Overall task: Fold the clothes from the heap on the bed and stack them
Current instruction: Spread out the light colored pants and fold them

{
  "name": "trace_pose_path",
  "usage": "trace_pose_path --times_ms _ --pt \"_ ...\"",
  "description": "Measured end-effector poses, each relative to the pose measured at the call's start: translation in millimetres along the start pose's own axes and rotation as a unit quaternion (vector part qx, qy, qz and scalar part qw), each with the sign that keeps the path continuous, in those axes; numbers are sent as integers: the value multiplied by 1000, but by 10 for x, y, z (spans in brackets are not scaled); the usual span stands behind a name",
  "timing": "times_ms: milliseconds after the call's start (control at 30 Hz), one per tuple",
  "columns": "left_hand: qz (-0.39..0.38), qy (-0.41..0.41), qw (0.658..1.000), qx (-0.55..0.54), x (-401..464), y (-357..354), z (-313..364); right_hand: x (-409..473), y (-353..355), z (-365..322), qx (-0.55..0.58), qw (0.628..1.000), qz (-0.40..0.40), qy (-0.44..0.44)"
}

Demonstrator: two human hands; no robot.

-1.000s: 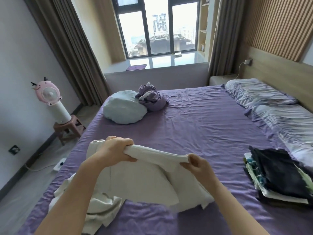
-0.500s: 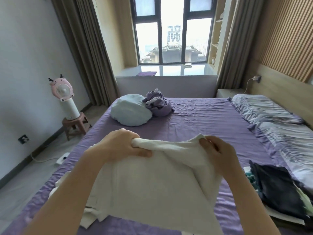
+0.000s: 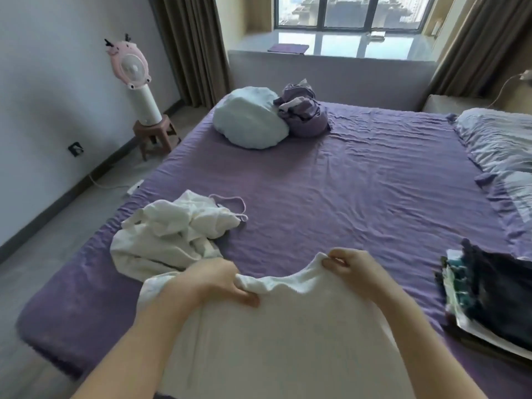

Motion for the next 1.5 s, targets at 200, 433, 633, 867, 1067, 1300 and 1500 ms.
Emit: trace_pose_path --times_ms 200,433,633,867,1067,1300,1500 --pt "-106 84 990 -35 333 -1336 -462 249 -1363 758 -42 995 -69 -65" --pt "-147 94 984 -35 667 -1956 -955 480 -2109 1082 -98 987 -127 -28" --pt "-278 68 951 -119 856 -2106 -1350 480 -2711 1274 20 965 -251 -74" --pt "-227 46 972 51 1651 -2131 -1972 1143 -3252 1149 -91 966 -231 -68" --pt "-92 0 995 38 1961 -2474 -1930 1346 -3422 1261 -172 969 -164 -72" --pt "197 -113 963 148 2010 -2246 -1803 1512 -3422 1191 -268 950 -163 -14" --pt "217 -38 972 78 1864 -2206 -1388 1593 -3370 1327 -181 965 -148 -115"
Point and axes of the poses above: each hand's wrist, its own x-axis towards the middle knuckle, its own y-axis out of the back of the hand, z = x × y, the point moved 7 cm from there along x, towards the middle knuckle, and after that the axes turned 1 degree about x, right-handed, at the moved point
